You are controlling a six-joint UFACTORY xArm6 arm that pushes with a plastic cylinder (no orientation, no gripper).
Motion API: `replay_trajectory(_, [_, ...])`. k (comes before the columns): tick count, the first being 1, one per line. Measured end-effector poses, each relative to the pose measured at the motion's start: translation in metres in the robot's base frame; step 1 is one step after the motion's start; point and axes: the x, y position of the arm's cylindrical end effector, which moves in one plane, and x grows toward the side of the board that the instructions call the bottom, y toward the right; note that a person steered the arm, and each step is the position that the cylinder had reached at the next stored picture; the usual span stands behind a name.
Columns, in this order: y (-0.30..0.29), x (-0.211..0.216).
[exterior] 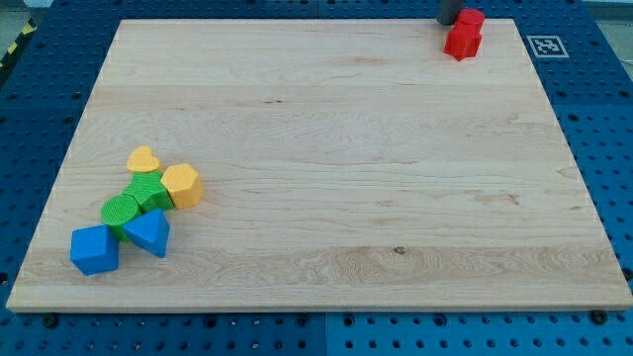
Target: Slide the yellow hexagon towards the line of blocks
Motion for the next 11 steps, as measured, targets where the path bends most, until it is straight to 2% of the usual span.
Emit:
replay_trajectory(3, [-0.014, -0.004])
replay_trajectory(8, [0.076, -0.003])
replay_trajectory(11, [0.083, 0.017])
